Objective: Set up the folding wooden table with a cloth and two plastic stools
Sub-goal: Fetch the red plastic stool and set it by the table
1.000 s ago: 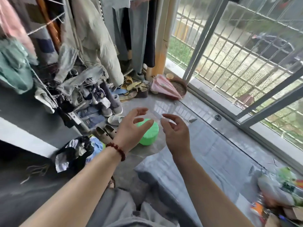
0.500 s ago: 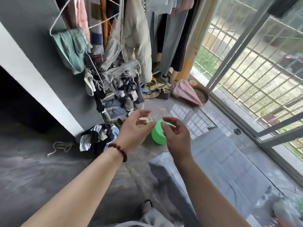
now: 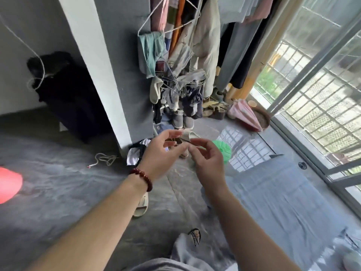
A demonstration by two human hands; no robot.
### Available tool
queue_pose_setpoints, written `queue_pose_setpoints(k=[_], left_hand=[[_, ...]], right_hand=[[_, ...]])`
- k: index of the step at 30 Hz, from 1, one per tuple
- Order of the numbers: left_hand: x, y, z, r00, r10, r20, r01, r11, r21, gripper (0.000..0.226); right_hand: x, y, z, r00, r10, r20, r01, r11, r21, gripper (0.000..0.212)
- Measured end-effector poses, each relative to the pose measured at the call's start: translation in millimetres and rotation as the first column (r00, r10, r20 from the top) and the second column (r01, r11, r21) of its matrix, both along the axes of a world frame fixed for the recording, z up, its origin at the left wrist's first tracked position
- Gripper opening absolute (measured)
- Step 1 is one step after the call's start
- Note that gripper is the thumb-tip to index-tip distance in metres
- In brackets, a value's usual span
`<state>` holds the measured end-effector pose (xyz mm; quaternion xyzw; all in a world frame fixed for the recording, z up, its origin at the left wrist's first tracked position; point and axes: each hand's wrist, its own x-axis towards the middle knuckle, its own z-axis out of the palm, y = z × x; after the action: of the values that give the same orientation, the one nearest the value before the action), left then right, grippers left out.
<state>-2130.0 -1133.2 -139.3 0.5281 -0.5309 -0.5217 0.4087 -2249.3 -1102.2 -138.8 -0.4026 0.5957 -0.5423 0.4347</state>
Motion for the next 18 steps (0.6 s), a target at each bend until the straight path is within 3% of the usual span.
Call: queue_pose_setpoints(k=[6, 18], left_hand=[[78, 32, -4, 0.996, 0.085, -0.006, -0.086, 0.996, -0.015, 0.021], [229, 100, -14, 0.939, 0.343, 0.011, -0.343, 0.939, 0.024, 0.019]], right_hand=[[74, 25, 2, 0.996, 0.081, -0.037, -0.082, 0.997, -0.012, 0.018], [221, 55, -11, 0.945, 0.320, 0.060, -0.325, 0.938, 0.116, 0.014]])
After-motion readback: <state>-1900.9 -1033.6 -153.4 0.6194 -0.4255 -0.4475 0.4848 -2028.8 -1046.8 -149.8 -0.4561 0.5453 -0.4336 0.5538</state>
